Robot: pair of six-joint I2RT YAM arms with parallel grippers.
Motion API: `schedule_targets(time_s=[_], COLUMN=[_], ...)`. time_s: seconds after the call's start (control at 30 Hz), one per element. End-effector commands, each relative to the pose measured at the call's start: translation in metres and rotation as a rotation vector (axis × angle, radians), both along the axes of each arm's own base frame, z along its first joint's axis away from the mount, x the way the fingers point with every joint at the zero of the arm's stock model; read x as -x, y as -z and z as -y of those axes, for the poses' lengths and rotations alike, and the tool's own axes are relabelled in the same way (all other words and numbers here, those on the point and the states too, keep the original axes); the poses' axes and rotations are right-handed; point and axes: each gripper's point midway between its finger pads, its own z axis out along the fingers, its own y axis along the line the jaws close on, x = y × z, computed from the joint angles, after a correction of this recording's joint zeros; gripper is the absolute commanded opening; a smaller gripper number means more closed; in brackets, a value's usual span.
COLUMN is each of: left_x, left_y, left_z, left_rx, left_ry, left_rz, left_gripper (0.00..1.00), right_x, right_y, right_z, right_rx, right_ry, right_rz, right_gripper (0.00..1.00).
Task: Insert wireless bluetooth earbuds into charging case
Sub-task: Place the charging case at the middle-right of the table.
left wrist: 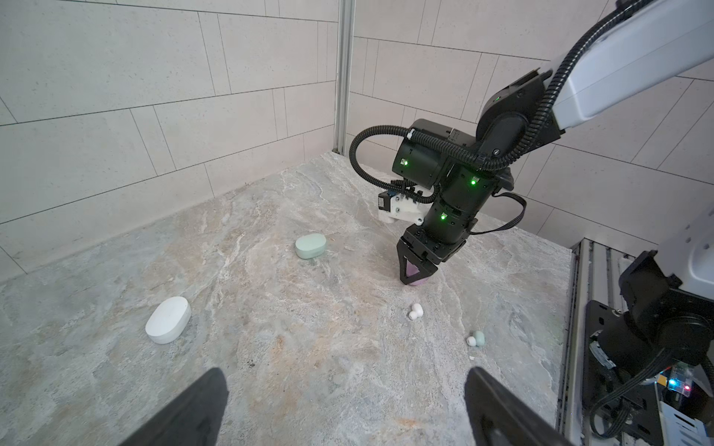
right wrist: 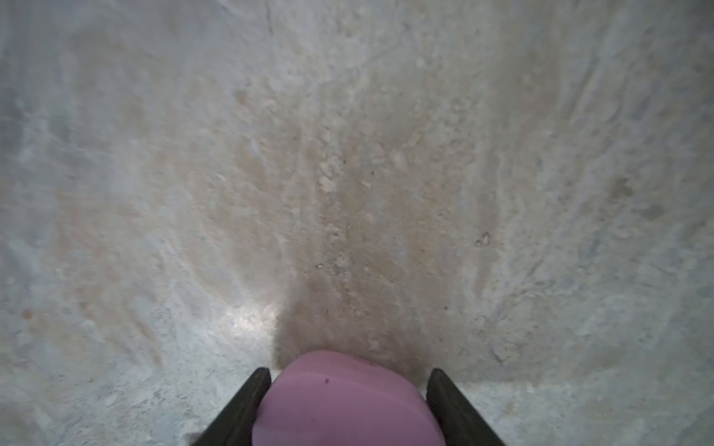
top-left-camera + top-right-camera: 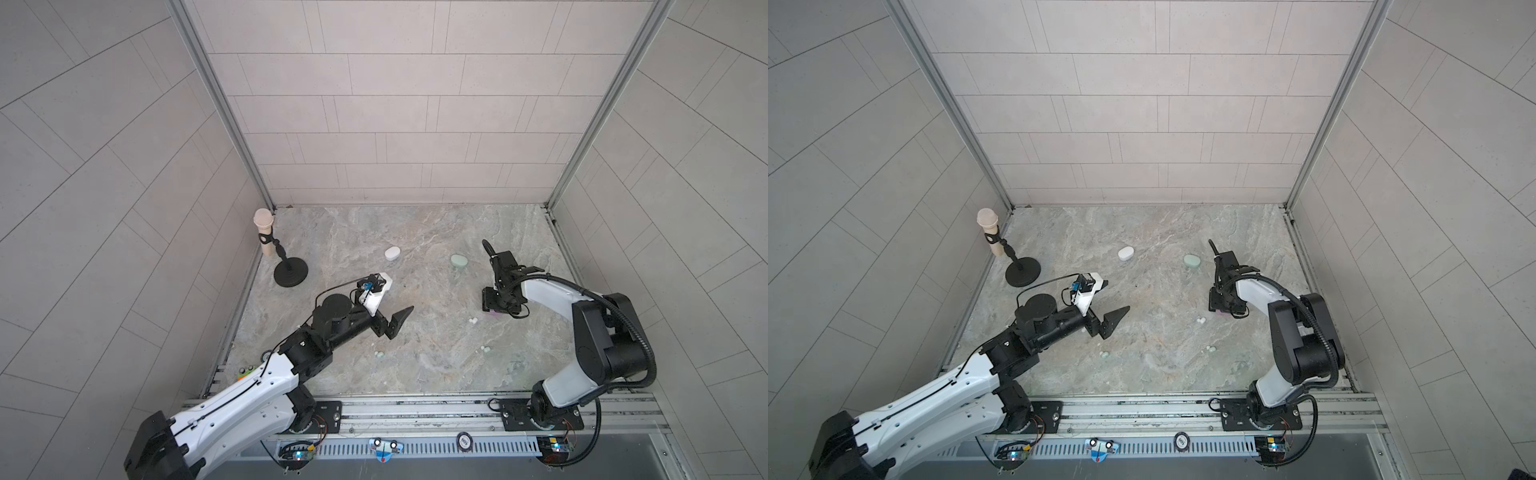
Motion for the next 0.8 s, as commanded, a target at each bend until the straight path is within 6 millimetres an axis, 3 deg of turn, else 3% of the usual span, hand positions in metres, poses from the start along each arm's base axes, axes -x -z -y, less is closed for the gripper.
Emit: schedule_targets(time_s=[0.0, 0.13, 0.3, 0.77], left_x=[0.002, 0.002, 0.003, -0.002], left_y=[-0.001, -0.001, -0.001, 0.002], left_z=[-0.001, -0.002, -0.003, -0.012], left_rx=[-0.004, -0.009, -0.009, 0.003], left_ry=[0.004, 0.002, 0.0, -0.057], left_rz=[0.012, 0.015, 0.015, 0.002], left_gripper=[1.0, 1.0, 1.0, 1.0], right_x=[0.009, 0.015, 0.016, 0.006], right_y=[0.011, 0.012, -0.001, -0.058], right_z=[0.004, 0.007, 0.01, 0.001], right_rx=[0.021, 0.029, 0.04, -0.017], right_ry=[0.008, 0.026, 0.035, 0.034], right_rz=[-0.055, -0.069, -0.043, 0.062], right_gripper=[0.59, 0.71, 0.82, 0.89])
